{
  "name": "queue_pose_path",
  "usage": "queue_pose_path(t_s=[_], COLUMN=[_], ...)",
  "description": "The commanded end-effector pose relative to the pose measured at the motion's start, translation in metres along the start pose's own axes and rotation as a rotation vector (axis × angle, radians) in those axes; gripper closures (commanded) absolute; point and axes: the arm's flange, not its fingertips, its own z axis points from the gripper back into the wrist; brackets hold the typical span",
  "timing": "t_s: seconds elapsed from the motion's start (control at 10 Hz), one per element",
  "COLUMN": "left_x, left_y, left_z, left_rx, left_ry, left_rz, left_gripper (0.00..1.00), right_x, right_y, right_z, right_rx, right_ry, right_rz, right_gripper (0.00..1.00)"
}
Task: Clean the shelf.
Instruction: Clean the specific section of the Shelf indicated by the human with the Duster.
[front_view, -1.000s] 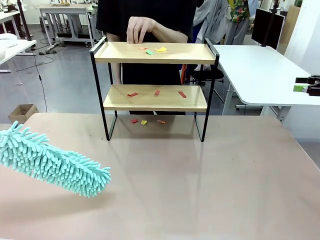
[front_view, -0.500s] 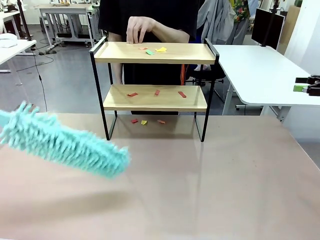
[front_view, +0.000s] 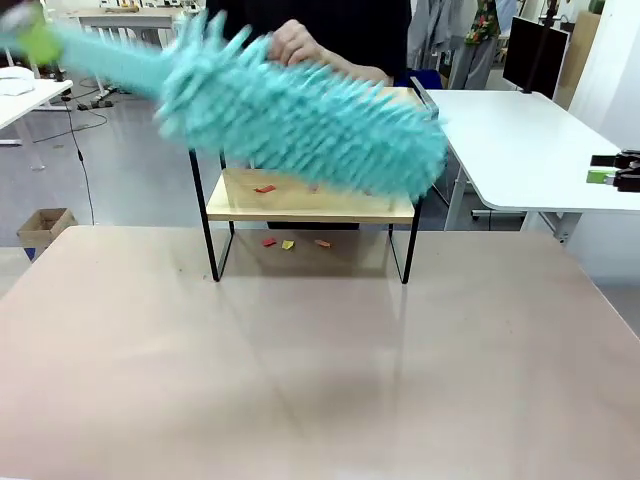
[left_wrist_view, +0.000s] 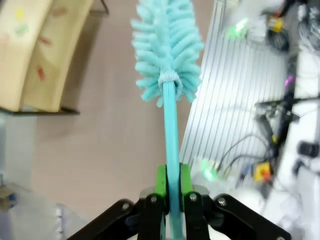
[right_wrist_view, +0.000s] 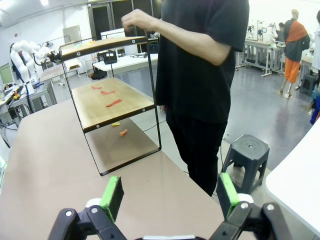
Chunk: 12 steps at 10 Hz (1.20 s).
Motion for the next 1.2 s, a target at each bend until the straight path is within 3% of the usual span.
queue_pose_path(t_s=[0.0, 0.4, 0.5, 0.7, 0.9, 1.0, 1.1], left_x=[0.058, 0.159, 0.183, 0.225, 0.249, 0.25, 0.231], left_y=[-0.011, -0.032, -0.033, -0.032, -0.023, -0.015, -0.027], left_z=[0.025, 0.009, -0.006, -0.036, -0.056, -0.062, -0.066], left_rx=[0.047, 0.213, 0.272, 0.37, 0.367, 0.342, 0.354], left_ry=[-0.125, -0.364, -0.377, -0.39, -0.393, -0.337, -0.397], left_rz=[0.153, 0.604, 0.666, 0.74, 0.826, 0.853, 0.769], left_gripper=[0.87, 0.87, 0.87, 0.87, 0.87, 0.87, 0.87], right_x=[0.003, 0.003, 0.003, 0.003, 0.003, 0.003, 0.003], right_y=[0.001, 0.001, 0.001, 0.001, 0.001, 0.001, 0.001], right_z=[-0.002, -0.002, -0.002, -0.002, -0.002, -0.002, -0.002], right_rx=[0.001, 0.001, 0.001, 0.001, 0.001, 0.001, 0.001], right_ry=[-0.001, -0.001, -0.001, -0.001, -0.001, -0.001, -0.001], right_rz=[0.006, 0.006, 0.006, 0.006, 0.006, 0.006, 0.006], right_gripper=[0.0, 0.0, 0.0, 0.0, 0.0, 0.0, 0.0])
